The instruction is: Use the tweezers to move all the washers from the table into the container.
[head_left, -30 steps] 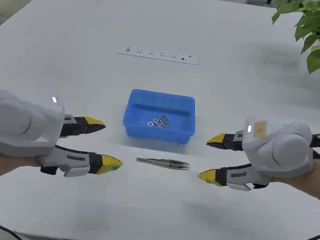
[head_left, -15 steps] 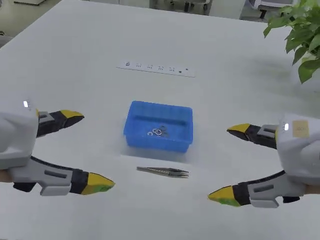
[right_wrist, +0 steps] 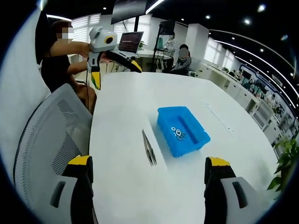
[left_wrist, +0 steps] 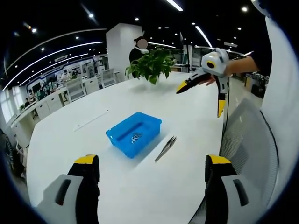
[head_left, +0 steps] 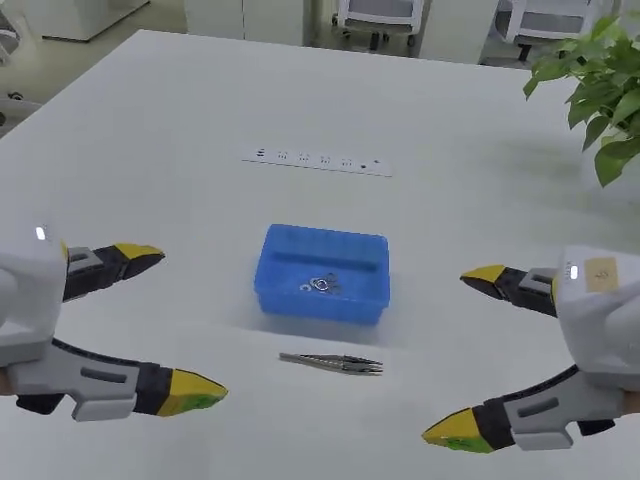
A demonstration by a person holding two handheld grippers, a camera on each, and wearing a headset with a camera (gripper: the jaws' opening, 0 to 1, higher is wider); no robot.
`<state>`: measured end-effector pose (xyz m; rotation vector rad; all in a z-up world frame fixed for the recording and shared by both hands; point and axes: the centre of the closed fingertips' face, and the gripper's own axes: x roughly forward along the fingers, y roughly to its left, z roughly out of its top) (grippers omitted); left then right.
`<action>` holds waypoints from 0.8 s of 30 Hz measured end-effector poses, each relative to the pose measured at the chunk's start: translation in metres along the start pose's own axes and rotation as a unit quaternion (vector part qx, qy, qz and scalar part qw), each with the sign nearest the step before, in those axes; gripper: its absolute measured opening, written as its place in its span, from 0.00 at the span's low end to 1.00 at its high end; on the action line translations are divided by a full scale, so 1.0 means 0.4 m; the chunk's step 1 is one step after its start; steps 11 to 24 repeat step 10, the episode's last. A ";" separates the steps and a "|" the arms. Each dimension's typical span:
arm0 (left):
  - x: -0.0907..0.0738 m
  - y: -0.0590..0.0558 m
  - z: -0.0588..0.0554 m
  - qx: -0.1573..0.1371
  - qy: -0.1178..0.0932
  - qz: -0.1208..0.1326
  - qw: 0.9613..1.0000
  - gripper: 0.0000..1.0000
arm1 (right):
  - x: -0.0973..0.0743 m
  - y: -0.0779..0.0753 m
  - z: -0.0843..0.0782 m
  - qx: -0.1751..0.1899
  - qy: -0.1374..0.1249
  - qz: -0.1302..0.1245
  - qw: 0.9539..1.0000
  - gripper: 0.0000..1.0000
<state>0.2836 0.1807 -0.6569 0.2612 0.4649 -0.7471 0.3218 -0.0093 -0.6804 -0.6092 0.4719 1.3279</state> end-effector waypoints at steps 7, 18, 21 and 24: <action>-0.013 -0.007 0.006 -0.013 -0.011 -0.001 1.000 1.00 | 0.003 0.002 0.000 -0.001 0.001 0.002 1.000 1.00; -0.017 -0.004 0.013 -0.019 -0.020 0.002 1.000 1.00 | 0.001 0.005 0.006 0.001 -0.002 0.003 1.000 1.00; -0.017 -0.004 0.013 -0.019 -0.020 0.002 1.000 1.00 | 0.001 0.005 0.006 0.001 -0.002 0.003 1.000 1.00; -0.017 -0.004 0.013 -0.019 -0.020 0.002 1.000 1.00 | 0.001 0.005 0.006 0.001 -0.002 0.003 1.000 1.00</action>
